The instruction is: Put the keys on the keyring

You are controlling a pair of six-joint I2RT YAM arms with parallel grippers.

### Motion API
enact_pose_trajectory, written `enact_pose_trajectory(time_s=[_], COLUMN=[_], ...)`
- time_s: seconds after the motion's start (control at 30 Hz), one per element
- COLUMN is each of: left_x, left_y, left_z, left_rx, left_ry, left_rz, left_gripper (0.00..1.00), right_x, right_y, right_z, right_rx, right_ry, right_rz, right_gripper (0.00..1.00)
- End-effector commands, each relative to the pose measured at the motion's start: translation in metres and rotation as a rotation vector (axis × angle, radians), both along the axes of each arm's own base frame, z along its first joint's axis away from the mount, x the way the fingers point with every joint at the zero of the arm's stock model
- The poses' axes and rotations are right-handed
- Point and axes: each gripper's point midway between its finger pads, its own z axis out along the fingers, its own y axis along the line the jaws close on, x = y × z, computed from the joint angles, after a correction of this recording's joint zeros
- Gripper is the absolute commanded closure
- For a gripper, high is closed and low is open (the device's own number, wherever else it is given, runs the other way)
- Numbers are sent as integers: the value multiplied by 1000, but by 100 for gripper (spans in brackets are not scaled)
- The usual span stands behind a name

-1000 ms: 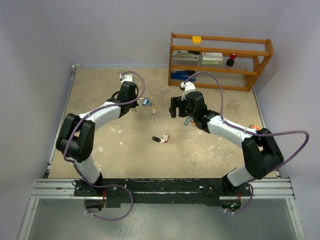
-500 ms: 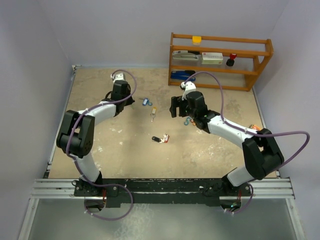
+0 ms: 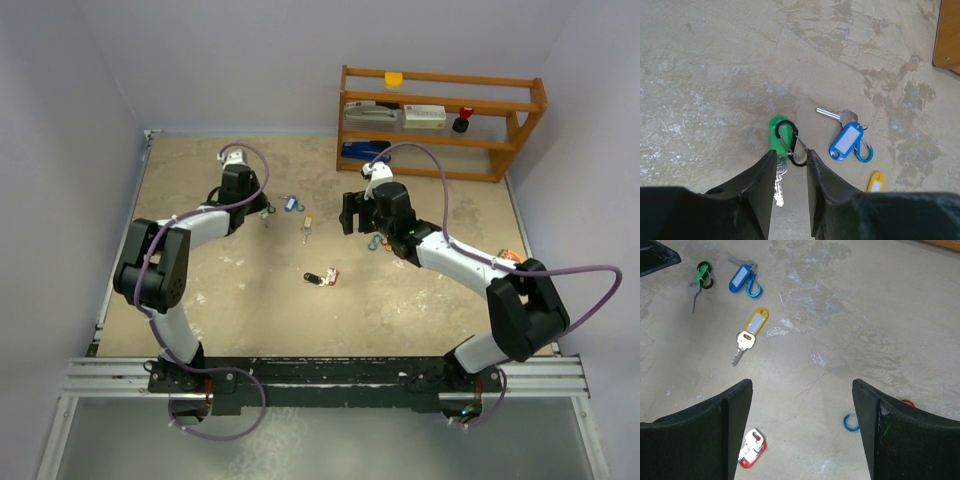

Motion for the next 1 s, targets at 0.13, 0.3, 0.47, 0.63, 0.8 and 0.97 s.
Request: enact_pose_trajectory(time_s=[0.13,0.3,0.47,0.63,0.8,0.97], left_x=[7,2,-4,-14,-24,-33], left_y=[5,5,-1,-13,-49,-89], left_z=[11,22,40,74,100,111], left_rx=[-40,-49,-70,-81,-110,-90], left_ry=[-48,-69,-93,-164,-210,-229], left_rz=[26,23,-12,-56,-164,-240], left_gripper=[65,56,48,41,36,31], right_x=[1,4,13,15,13,9], right_y=[-1,-14,-52,-80,-87,-73], right_z=[17,15,-2,-22,-37,-52], right_rx=[14,-19,-117,-93,-97,-86], right_ry=[-39,-21,78,160,221,293], right_rz=[-9,-87,-281,-361,-350,-284], right_gripper=[16,15,11,11,12,17])
